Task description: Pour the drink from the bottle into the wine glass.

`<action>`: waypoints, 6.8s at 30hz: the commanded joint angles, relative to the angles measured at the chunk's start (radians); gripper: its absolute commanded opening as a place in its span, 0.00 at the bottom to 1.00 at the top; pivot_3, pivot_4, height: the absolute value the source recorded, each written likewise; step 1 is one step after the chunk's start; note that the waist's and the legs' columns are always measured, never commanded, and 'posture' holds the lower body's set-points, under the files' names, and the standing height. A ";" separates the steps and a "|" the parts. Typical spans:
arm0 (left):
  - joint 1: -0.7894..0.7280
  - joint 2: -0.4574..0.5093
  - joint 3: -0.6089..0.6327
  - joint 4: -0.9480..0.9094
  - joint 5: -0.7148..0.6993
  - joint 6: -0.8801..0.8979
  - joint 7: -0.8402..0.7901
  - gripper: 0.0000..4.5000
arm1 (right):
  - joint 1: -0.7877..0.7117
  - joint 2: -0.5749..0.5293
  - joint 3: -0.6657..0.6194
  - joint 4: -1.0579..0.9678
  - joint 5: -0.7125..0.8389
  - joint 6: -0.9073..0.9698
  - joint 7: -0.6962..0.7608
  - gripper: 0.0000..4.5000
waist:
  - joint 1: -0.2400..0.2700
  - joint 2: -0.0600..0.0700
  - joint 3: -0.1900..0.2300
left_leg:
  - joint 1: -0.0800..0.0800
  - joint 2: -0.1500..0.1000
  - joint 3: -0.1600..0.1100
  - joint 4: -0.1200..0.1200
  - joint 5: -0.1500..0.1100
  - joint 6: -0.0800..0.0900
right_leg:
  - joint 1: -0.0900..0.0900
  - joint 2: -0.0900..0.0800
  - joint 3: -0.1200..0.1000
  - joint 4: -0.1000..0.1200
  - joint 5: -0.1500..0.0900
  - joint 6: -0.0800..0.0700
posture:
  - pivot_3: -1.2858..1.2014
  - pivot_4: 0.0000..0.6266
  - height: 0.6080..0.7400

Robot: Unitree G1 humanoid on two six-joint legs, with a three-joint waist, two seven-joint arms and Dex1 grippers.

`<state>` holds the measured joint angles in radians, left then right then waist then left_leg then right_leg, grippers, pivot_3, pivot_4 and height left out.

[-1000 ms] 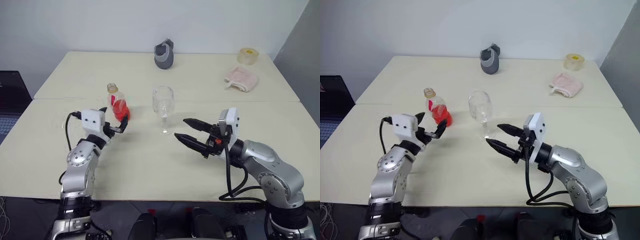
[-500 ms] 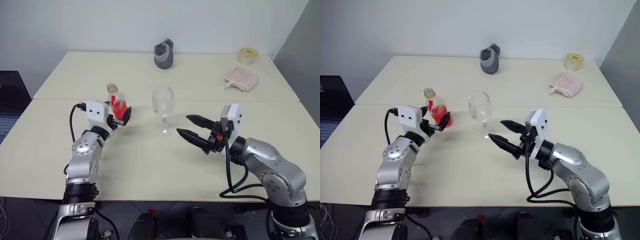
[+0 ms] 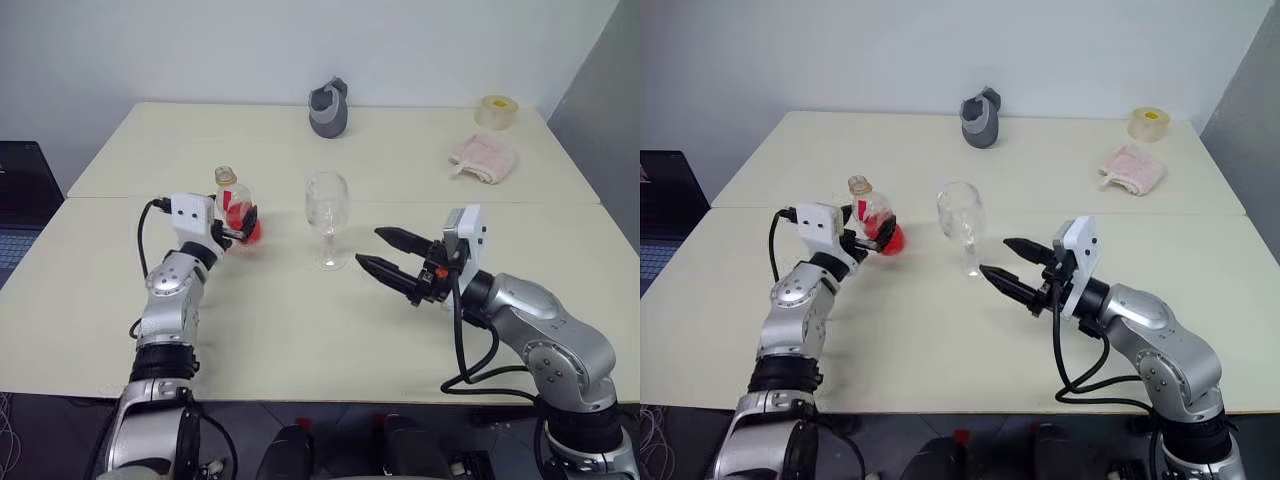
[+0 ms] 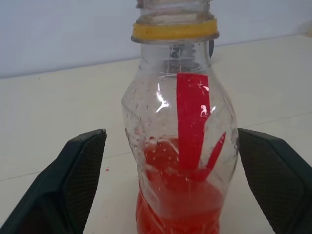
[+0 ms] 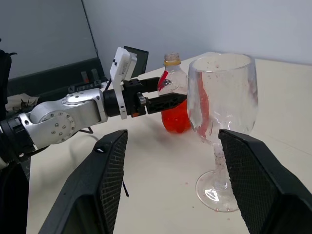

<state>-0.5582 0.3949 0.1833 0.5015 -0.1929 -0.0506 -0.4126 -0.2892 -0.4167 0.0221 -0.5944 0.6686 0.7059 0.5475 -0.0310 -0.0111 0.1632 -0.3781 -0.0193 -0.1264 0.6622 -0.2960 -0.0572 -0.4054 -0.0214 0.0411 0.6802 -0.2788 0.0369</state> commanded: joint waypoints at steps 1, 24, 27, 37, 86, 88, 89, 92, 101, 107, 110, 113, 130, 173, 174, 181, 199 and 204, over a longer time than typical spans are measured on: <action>-0.066 -0.001 -0.005 0.092 0.018 -0.085 -0.021 1.00 | -0.013 -0.009 -0.021 -0.044 0.022 -0.003 -0.009 0.71 | 0.000 0.000 0.000 | 0.000 0.000 0.000 0.000 0.000 0.000 | 0.000 0.000 0.000 0.000 0.000 0.000 | 0.52 0.24 1.00; -0.152 -0.010 0.010 0.298 0.014 -0.239 -0.074 1.00 | 0.008 -0.015 -0.025 -0.057 0.038 -0.011 -0.059 0.71 | -0.001 0.000 0.000 | -0.001 -0.002 -0.006 0.000 0.000 0.000 | -0.001 -0.001 -0.001 0.000 0.000 0.000 | 0.52 0.24 1.00; -0.152 -0.011 0.011 0.302 0.011 -0.239 -0.079 1.00 | 0.007 -0.014 -0.024 -0.056 0.037 -0.012 -0.059 0.71 | -0.001 0.000 0.000 | -0.001 -0.002 -0.006 0.001 0.000 0.000 | -0.001 -0.001 -0.001 0.000 0.000 0.000 | 0.52 0.24 1.00; -0.155 -0.023 0.010 0.308 0.004 -0.230 -0.094 0.88 | 0.013 -0.014 -0.017 -0.068 0.034 -0.013 -0.060 0.72 | -0.001 0.000 0.000 | -0.001 -0.002 -0.006 0.001 0.000 0.000 | -0.001 -0.001 -0.001 0.000 0.000 0.000 | 0.52 0.24 1.00; -0.640 0.185 -0.286 0.516 0.311 -0.657 -0.418 0.23 | -0.232 0.075 0.046 0.112 -0.152 -0.051 -0.105 0.72 | -0.026 -0.001 0.001 | -0.005 -0.003 -0.004 0.001 0.000 0.000 | -0.004 -0.001 -0.002 0.001 0.000 0.000 | 0.52 0.24 1.00; -0.657 0.190 -0.296 0.536 0.327 -0.681 -0.421 0.23 | -0.239 0.090 0.041 0.122 -0.154 -0.063 -0.108 0.72 | -0.027 -0.001 0.001 | -0.005 -0.004 -0.004 0.001 0.000 0.000 | -0.004 -0.001 -0.002 0.001 0.000 0.000 | 0.52 0.24 1.00; -0.664 0.191 -0.300 0.545 0.333 -0.689 -0.422 0.23 | -0.243 0.097 0.039 0.125 -0.154 -0.070 -0.108 0.72 | -0.027 -0.001 0.001 | -0.005 -0.004 -0.004 0.001 0.001 0.000 | -0.004 -0.001 -0.002 0.001 0.000 0.000 | 0.52 0.24 1.00; -0.680 0.186 -0.298 0.570 0.333 -0.694 -0.429 0.23 | -0.248 0.103 0.046 0.135 -0.174 -0.095 -0.100 0.72 | -0.027 -0.001 0.001 | -0.004 -0.003 -0.004 0.001 0.001 0.000 | -0.004 -0.001 -0.002 0.002 0.000 0.000 | 0.52 0.24 1.00; -0.698 0.206 -0.325 0.601 0.380 -0.765 -0.440 0.23 | -0.240 0.122 0.064 0.131 -0.206 -0.131 -0.098 0.72 | -0.028 -0.001 0.001 | -0.005 -0.004 -0.004 0.001 0.001 0.000 | -0.004 -0.001 -0.002 0.002 0.000 0.000 | 0.52 0.24 1.00; -0.717 0.240 -0.346 0.622 0.425 -0.828 -0.432 0.23 | -0.237 0.129 0.065 0.134 -0.217 -0.144 -0.090 0.72 | -0.028 -0.001 0.001 | -0.005 -0.003 -0.004 0.001 0.001 0.000 | -0.005 -0.001 -0.001 0.002 0.000 0.000 | 0.52 0.24 1.00; -0.732 0.259 -0.360 0.640 0.457 -0.856 -0.418 0.23 | -0.235 0.132 0.068 0.134 -0.218 -0.148 -0.088 0.72 | -0.029 -0.001 0.001 | -0.005 -0.004 -0.004 0.001 0.001 0.000 | -0.005 -0.001 -0.001 0.002 0.000 0.000 | 0.52 0.24 1.00; -0.746 0.280 -0.379 0.656 0.494 -0.887 -0.399 0.23 | -0.233 0.133 0.075 0.135 -0.220 -0.154 -0.086 0.72 | -0.029 -0.001 0.001 | -0.005 -0.004 -0.004 0.001 0.001 0.000 | -0.005 -0.001 -0.002 0.002 0.000 0.000 | 0.52 0.24 1.00; -0.813 0.288 -0.439 0.729 0.592 -0.936 -0.326 0.23 | -0.222 0.135 0.078 0.129 -0.240 -0.164 -0.093 0.72 | -0.032 -0.001 0.001 | -0.005 -0.004 -0.004 0.002 0.001 0.000 | -0.005 -0.001 -0.002 0.002 0.000 0.000 | 0.52 0.24 1.00; -0.957 0.306 -0.583 0.787 0.810 -1.012 -0.113 0.23 | -0.216 0.149 0.064 0.128 -0.244 -0.186 -0.086 0.72 | -0.033 -0.002 0.001 | -0.005 -0.004 -0.004 0.002 0.001 0.000 | -0.005 -0.001 -0.001 0.003 0.000 0.000 | 0.52 0.24 1.00; -0.959 0.306 -0.585 0.788 0.812 -1.013 -0.111 0.23 | -0.216 0.150 0.063 0.127 -0.244 -0.186 -0.086 0.72 | -0.033 -0.001 0.001 | -0.005 -0.004 -0.004 0.002 0.001 0.000 | -0.005 -0.001 -0.001 0.003 0.000 0.000 | 0.52 0.24 1.00; -0.976 0.309 -0.605 0.790 0.835 -1.019 -0.087 0.23 | -0.223 0.152 0.061 0.134 -0.243 -0.191 -0.085 0.72 | -0.033 -0.002 0.001 | -0.005 -0.004 -0.004 0.002 0.001 0.000 | -0.005 -0.001 -0.002 0.003 0.000 0.000 | 0.52 0.24 1.00; -1.000 0.324 -0.626 0.798 0.860 -1.032 -0.077 0.23 | -0.224 0.165 0.063 0.147 -0.246 -0.200 -0.086 0.72 | -0.034 -0.002 0.001 | -0.005 -0.004 -0.004 0.002 0.001 0.000 | -0.005 -0.001 -0.002 0.003 0.000 0.000 | 0.52 0.24 1.00; -1.003 0.327 -0.633 0.799 0.866 -1.028 -0.069 0.23 | -0.226 0.164 0.062 0.150 -0.247 -0.202 -0.085 0.72 | -0.034 -0.001 0.001 | -0.005 -0.004 -0.004 0.002 0.001 0.000 | -0.005 -0.001 -0.002 0.003 0.000 0.000 | 0.52 0.24 1.00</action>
<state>-1.5065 0.7032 -0.4573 1.3066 0.6764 -1.0770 -0.5098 -0.4999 -0.2556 0.0998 -0.4288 0.4158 0.5337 0.4565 -0.0650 -0.0126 0.1637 -0.3829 -0.0233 -0.1301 0.6642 -0.2953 -0.0575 -0.4102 -0.0224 0.0395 0.6830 -0.2789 0.0373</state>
